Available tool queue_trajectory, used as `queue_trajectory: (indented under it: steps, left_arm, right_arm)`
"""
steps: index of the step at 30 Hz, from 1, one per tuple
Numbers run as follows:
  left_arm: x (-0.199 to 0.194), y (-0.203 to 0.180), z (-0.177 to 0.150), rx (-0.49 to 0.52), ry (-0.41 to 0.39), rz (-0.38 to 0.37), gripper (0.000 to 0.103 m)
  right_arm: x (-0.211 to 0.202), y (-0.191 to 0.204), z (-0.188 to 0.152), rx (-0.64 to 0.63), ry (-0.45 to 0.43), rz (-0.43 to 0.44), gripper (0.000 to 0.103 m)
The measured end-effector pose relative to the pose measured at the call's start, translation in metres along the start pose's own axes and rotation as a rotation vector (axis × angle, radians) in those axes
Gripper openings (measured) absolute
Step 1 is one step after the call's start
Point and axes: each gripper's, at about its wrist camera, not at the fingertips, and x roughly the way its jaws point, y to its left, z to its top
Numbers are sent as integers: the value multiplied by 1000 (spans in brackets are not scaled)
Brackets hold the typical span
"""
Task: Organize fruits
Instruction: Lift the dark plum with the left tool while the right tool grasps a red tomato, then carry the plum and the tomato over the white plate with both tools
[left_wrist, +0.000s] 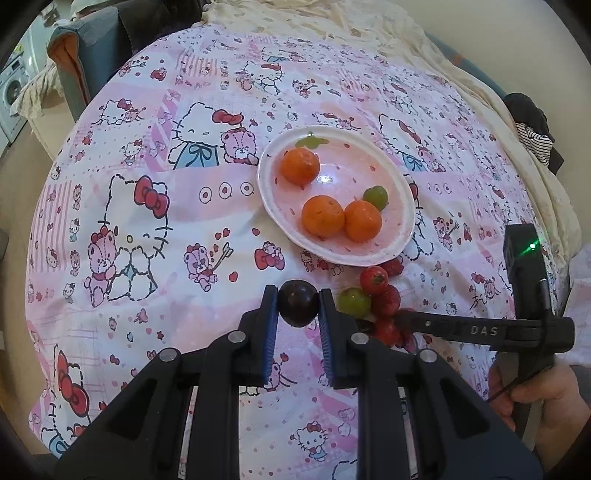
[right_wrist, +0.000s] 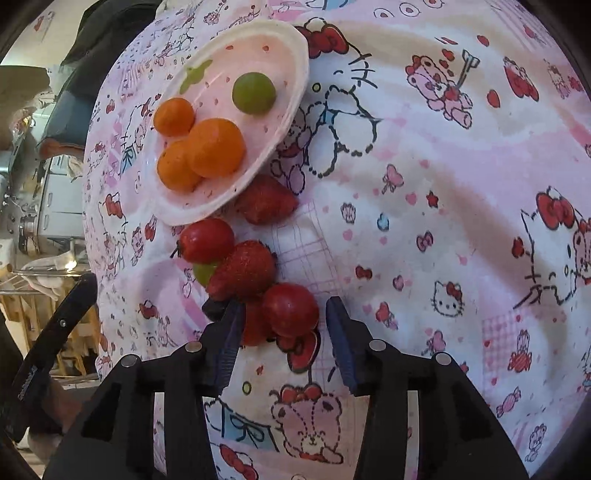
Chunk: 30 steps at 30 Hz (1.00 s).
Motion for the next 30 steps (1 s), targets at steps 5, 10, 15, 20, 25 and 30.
queue_trajectory:
  steps: [5,10,15,20,25,30]
  left_arm:
    - [1,0,0,-3,2,3,18]
    - [1,-1,0,-8,0,1,18]
    - [0,-2,1,-3,-3,2,18]
    - [0,-4,0,7,-2,7,18]
    - [-3,-5,2,7,-13,13,18]
    - [-9,-1,15,23,-41,16,18]
  right_arm:
    - [1,-4,0,-8,8,4,32]
    - [-6,1,-4,-57,-19,-32,32]
    - [-27,-13,-5,-8,-60,-3,32]
    - [-22,-25,-7,16,-43,-48,32]
    - [-23,-21,-6,0,-52,-66,32]
    - [-47,-15,-1,18,-109,11,32]
